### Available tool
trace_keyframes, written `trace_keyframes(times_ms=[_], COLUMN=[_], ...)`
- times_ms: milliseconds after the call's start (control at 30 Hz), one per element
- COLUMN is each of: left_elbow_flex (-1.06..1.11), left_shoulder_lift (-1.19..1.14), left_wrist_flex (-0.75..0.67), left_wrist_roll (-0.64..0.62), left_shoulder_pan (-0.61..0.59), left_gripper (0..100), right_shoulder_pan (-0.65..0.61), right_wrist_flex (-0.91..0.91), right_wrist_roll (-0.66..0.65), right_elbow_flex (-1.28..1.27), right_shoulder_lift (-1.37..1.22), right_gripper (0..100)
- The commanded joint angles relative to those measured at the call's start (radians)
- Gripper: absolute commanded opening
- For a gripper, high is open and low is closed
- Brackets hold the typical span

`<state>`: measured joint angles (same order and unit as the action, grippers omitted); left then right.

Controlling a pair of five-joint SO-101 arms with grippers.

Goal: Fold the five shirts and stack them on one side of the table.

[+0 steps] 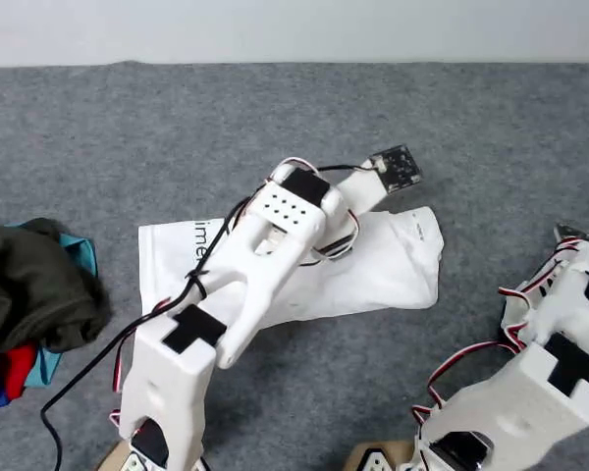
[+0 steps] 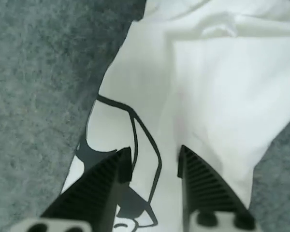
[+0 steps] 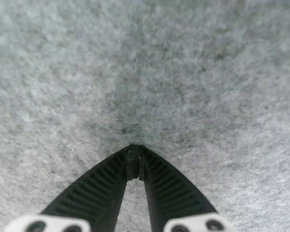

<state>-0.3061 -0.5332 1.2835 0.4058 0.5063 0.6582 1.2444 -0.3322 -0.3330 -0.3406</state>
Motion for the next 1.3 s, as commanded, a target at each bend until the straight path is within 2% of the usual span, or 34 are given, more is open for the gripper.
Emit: trace_keyframes(times_ms=[0, 100, 433, 600, 733, 867, 967, 1067, 1267], left_elbow_flex=[-0.068, -0.157, -0.599, -0.667, -0.627, -0.533, -0.403, -0.259, -0.044], left_shoulder_lift=[0.011, 0.011, 0.011, 0.040, 0.103, 0.213, 0.313, 0.417, 0.575], left_wrist_flex=[0.048, 0.126, 0.462, 0.471, 0.471, 0.471, 0.471, 0.470, 0.466], left_wrist_roll=[-0.003, -0.009, -0.018, -0.133, -0.143, -0.143, -0.143, -0.138, -0.137], left_shoulder_pan=[-0.031, -0.057, -0.097, -0.160, -0.219, -0.273, -0.318, -0.379, -0.512], left_gripper=[16, 16, 2, 1, 1, 1, 1, 1, 1], right_shoulder_pan=[-0.064, -0.068, -0.067, -0.065, -0.064, -0.068, -0.079, -0.148, -0.380], right_wrist_flex=[0.036, 0.036, 0.036, 0.036, 0.039, 0.163, 0.271, 0.363, 0.475], right_wrist_roll=[0.005, 0.003, 0.006, 0.002, -0.006, -0.193, -0.227, -0.233, -0.227], right_elbow_flex=[-0.034, -0.034, -0.034, -0.034, -0.032, 0.028, 0.100, 0.157, 0.290], right_shoulder_lift=[-0.093, -0.093, -0.093, -0.093, -0.093, -0.056, -0.004, 0.035, 0.087], right_gripper=[1.0, 1.0, 1.0, 1.0, 1.0, 1.2, 1.4, 1.4, 1.4])
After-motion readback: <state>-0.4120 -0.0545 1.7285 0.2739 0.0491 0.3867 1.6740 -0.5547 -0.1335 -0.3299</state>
